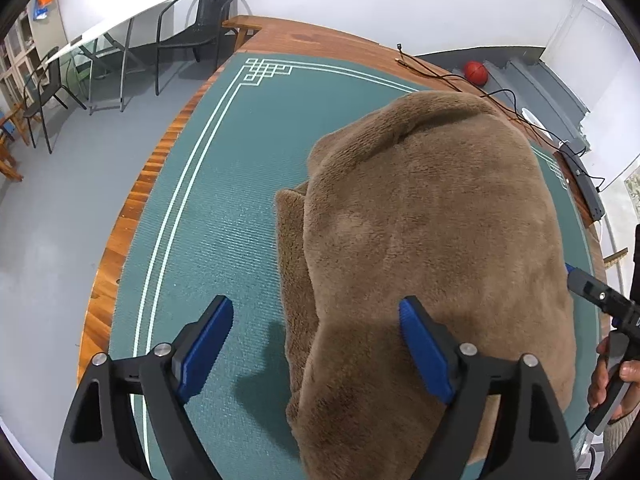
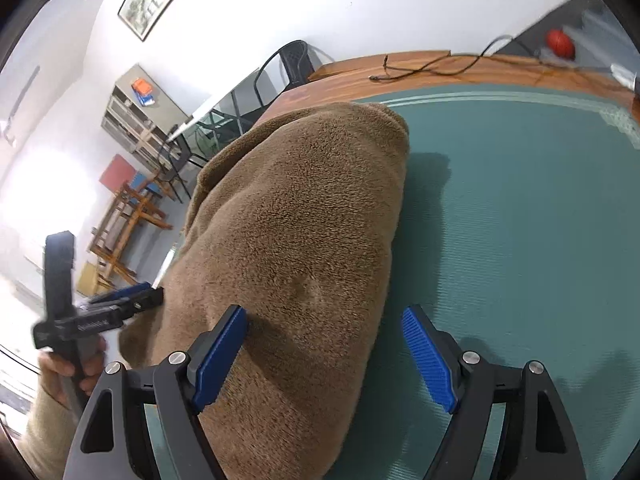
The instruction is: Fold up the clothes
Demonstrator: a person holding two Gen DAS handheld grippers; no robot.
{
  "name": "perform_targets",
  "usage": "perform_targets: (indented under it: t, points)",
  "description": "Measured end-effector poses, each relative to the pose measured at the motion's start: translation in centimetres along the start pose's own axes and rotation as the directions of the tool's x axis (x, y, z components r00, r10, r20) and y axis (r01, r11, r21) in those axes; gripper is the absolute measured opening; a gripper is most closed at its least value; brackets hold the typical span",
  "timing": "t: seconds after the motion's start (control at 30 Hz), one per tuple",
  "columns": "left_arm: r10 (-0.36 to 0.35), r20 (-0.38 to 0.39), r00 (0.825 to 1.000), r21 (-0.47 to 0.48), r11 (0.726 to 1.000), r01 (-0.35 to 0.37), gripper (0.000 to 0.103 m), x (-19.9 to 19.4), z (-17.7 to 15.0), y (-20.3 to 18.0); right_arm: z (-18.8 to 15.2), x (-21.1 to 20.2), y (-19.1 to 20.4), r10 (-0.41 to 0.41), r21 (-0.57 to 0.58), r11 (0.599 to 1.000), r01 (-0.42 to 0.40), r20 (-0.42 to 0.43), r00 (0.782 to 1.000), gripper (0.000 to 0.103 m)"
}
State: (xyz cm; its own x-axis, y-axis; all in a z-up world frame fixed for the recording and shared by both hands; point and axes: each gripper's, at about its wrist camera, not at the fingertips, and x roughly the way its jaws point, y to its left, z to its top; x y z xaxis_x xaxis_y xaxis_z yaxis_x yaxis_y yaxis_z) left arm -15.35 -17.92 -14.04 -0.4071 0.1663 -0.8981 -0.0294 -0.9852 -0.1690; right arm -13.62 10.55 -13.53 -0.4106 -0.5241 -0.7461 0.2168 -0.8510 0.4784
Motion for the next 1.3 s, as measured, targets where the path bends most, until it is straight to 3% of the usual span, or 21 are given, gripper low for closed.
perform_targets:
  t: [0.13,0.23,0.33,0.43,0.67,0.83,0.9,0.93,1.0,1.07,1.13,1.2,1.27,1.3]
  points:
    - [-0.017,-0.011,1.0,0.001,1.0,0.018,0.1,1.2,0.2,0.6,0.7,1.5,-0.9,0.033,0.054,0.998,-0.032,-0.02,0.999,0.088]
    - [-0.1,-0.041,0.994,-0.051,0.994,0.098,0.103,2.1,0.1,1.8,1.1,2.6,-1.3,0.046,0.062,0.997,-0.043,-0.037,0.998,0.095]
    - [-0.23,-0.069,0.971,-0.152,0.964,0.218,0.103,3.3,0.0,3.9,1.5,3.3,-1.8,0.087,0.089,0.993,-0.082,-0.054,0.995,0.097]
    - [-0.313,-0.067,0.947,-0.198,0.935,0.295,0.103,3.8,0.0,5.1,1.8,4.2,-2.5,0.145,0.125,0.983,-0.135,-0.074,0.987,0.097]
    - [-0.389,-0.037,0.92,-0.206,0.904,0.374,0.103,3.6,0.9,5.5,2.4,3.9,-4.0,0.283,0.22,0.936,-0.276,-0.001,0.959,0.097]
    - [-0.487,-0.075,0.87,-0.238,0.856,0.458,0.103,5.2,1.8,4.8,3.2,5.8,-3.2,0.24,0.195,0.955,-0.225,-0.062,0.969,0.097]
    - [-0.484,-0.095,0.87,-0.217,0.863,0.456,0.102,5.4,2.0,4.2,3.1,6.8,-3.2,0.267,0.212,0.946,-0.244,-0.085,0.96,0.097]
    - [-0.484,-0.106,0.868,-0.206,0.865,0.457,0.092,5.5,2.0,3.9,3.0,7.2,-3.3,0.286,0.227,0.939,-0.26,-0.089,0.954,0.098]
    - [-0.518,-0.137,0.844,-0.223,0.847,0.483,0.073,5.9,2.1,4.0,2.9,7.8,-3.4,0.31,0.245,0.928,-0.279,-0.095,0.946,0.102]
    - [-0.55,-0.151,0.821,-0.267,0.823,0.502,0.067,6.4,2.1,4.4,3.0,8.0,-2.9,0.305,0.228,0.934,-0.277,-0.099,0.947,0.102]
    - [-0.563,-0.147,0.814,-0.284,0.812,0.51,0.06,6.6,2.0,4.6,3.2,8.3,-2.6,0.312,0.214,0.934,-0.285,-0.103,0.945,0.102]
    - [-0.554,-0.138,0.821,-0.283,0.816,0.504,0.055,6.3,1.8,4.4,3.3,9.0,-1.9,0.338,0.206,0.929,-0.308,-0.128,0.932,0.102]
    - [-0.544,-0.126,0.83,-0.283,0.821,0.495,0.052,6.2,1.7,4.1,3.1,9.2,-0.7,0.29,0.144,0.952,-0.27,-0.149,0.945,0.1]
    - [-0.537,-0.115,0.836,-0.291,0.823,0.489,0.049,6.1,1.6,4.1,3.0,9.1,-0.2,0.268,0.121,0.96,-0.251,-0.149,0.952,0.087]
